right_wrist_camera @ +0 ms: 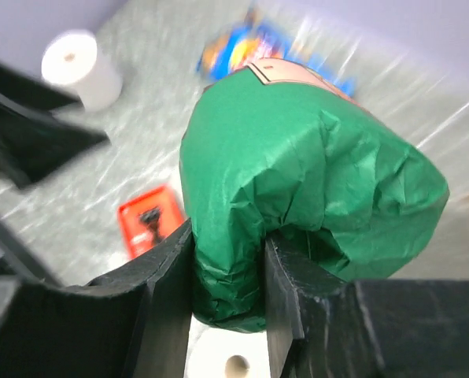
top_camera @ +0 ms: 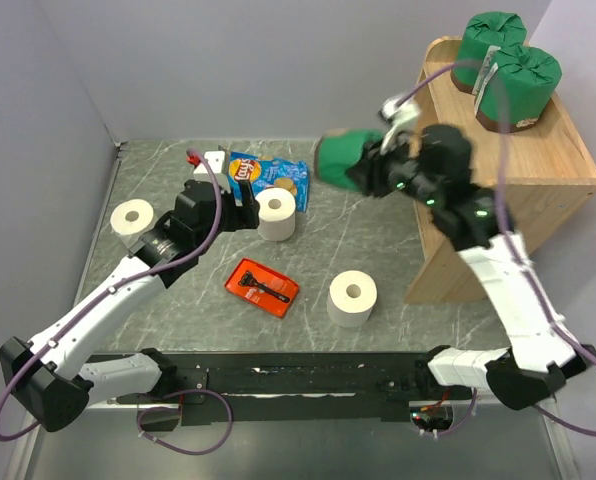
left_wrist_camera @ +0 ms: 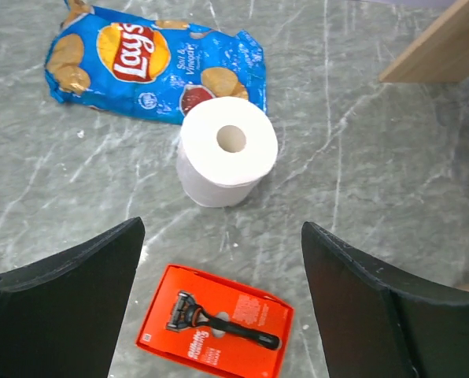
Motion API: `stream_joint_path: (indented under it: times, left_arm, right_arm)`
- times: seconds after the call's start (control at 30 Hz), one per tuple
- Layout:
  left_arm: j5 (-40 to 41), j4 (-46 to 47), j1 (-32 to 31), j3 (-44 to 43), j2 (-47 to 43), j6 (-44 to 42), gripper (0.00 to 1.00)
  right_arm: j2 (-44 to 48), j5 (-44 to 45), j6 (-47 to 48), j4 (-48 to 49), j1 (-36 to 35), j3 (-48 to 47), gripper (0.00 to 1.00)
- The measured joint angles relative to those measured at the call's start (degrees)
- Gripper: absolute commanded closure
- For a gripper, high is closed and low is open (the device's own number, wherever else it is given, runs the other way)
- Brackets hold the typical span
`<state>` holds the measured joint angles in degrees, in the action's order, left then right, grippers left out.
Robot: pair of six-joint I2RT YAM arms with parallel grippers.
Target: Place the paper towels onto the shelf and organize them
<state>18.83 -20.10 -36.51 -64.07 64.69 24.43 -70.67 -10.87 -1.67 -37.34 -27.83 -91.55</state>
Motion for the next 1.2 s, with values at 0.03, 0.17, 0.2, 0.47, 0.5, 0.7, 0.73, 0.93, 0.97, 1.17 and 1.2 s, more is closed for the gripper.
stream_joint_path:
  times: [0.03, 0.17, 0.2, 0.47, 0.5, 0.7, 0.73, 0.93, 0.97, 1.17, 1.2]
  left_arm:
    - [0.37, 0.02, 0.00, 0.33, -0.11, -0.44, 0.13]
    - [0.59, 0.33, 0.00, 0.90, -1.18, -1.38, 0.11]
    - [0.59, 0.57, 0.00, 1.01, -1.62, -1.51, 0.11]
    - [1.22, 1.68, 0.00, 2.03, -5.29, -2.58, 0.11]
    - [1.27, 1.79, 0.00, 2.03, -5.29, -2.60, 0.11]
    - [1.62, 1.81, 0.00, 2.03, -5.29, -2.73, 0.11]
    - [1.62, 1.81, 0.00, 2.03, -5.29, -2.73, 0.11]
    - [1.64, 1.84, 0.00, 2.03, -5.27, -2.73, 0.10]
    - [1.64, 1.81, 0.00, 2.03, -5.27, -2.73, 0.10]
    - [1.49, 1.81, 0.37, 2.03, -5.22, -2.73, 0.10]
    - [1.33, 1.81, 0.61, 2.03, -5.22, -2.71, 0.10]
  right_arm:
    - [-0.07, 1.22, 1.92, -1.99, -0.11, -4.74, 0.78]
    - [-1.25, 6.99, 8.94, -8.57, -0.09, -22.10, 0.76]
    - [-1.90, 8.39, 10.49, -10.08, -0.09, -26.05, 0.76]
    - [-4.37, 21.27, 19.98, -18.21, -0.09, -38.29, 0.73]
    - [-4.42, 23.02, 21.11, -19.17, -0.09, -38.18, 0.73]
    - [-3.39, 33.62, 26.40, -21.35, 0.46, -33.42, 0.72]
    - [-3.37, 34.88, 26.88, -21.64, 0.61, -33.05, 0.72]
    - [-2.93, 40.39, 28.68, -21.99, 1.09, -31.76, 0.70]
    - [-2.82, 41.13, 28.83, -21.99, 1.16, -31.76, 0.70]
    - [-1.20, 43.93, 29.35, -22.16, 1.25, -31.76, 0.68]
    - [-0.79, 44.35, 29.51, -22.27, 1.25, -31.76, 0.67]
